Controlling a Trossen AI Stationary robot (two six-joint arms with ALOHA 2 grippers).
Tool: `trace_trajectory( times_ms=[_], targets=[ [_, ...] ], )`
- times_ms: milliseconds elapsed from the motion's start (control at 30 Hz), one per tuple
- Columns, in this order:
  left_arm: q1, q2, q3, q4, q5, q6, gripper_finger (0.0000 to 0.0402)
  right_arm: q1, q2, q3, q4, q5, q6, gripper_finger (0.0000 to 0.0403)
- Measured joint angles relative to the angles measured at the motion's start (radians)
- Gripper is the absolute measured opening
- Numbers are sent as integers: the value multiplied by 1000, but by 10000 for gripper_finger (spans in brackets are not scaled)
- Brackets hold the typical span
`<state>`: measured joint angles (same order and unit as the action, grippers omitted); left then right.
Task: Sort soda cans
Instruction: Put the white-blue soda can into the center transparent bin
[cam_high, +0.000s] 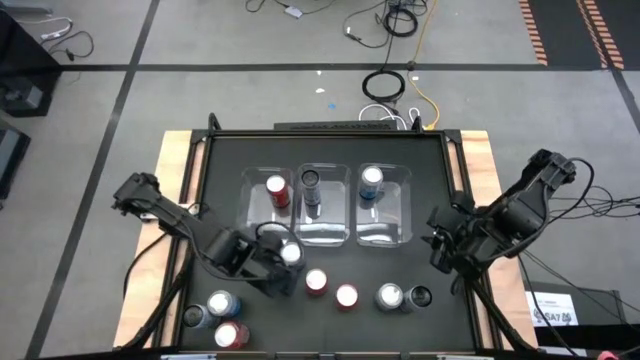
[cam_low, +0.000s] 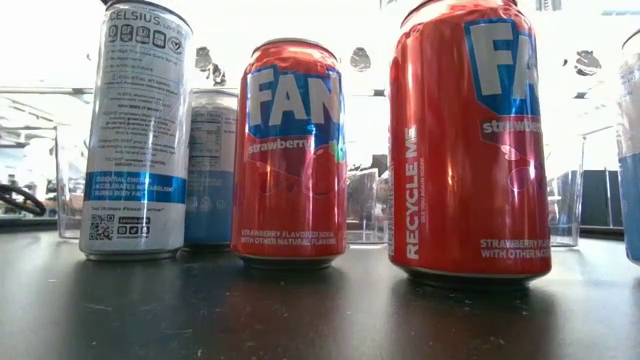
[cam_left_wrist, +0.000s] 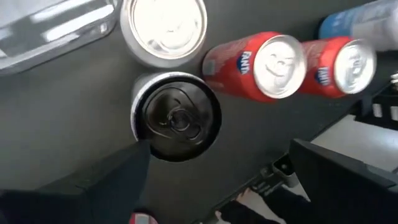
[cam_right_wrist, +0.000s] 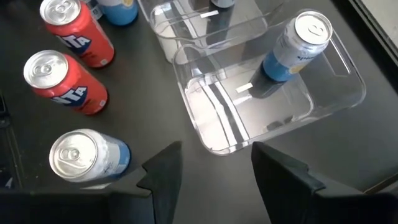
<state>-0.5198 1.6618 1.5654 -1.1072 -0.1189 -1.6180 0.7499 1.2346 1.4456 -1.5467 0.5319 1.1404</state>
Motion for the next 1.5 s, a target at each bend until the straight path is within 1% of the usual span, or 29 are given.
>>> trace_trajectory(
  times_ms=[200, 267, 400, 867, 1100, 1267, 1500],
  targets=[
    [9, 29, 3, -5, 13, 0, 393, 19, 0, 0, 0, 21, -3, 185],
    [10, 30, 3, -5, 13, -1, 392, 24, 0, 0, 0, 21, -4, 185],
    [16, 24, 2, -4, 29, -50, 393, 34, 0, 0, 0, 21, -4, 185],
    [16, 13, 16, -7, 37, -41, 393, 40, 0, 0, 0, 21, -3, 185],
    [16, -11, 17, -21, -14, -16, 393, 40, 0, 0, 2, 23, 3, 185],
    [16, 7, 11, -64, -12, -16, 393, 40, 0, 0, 2, 23, 24, 185],
    [16, 26, 11, -58, -15, -16, 393, 40, 0, -1, 6, 23, 27, 185]
  ],
)
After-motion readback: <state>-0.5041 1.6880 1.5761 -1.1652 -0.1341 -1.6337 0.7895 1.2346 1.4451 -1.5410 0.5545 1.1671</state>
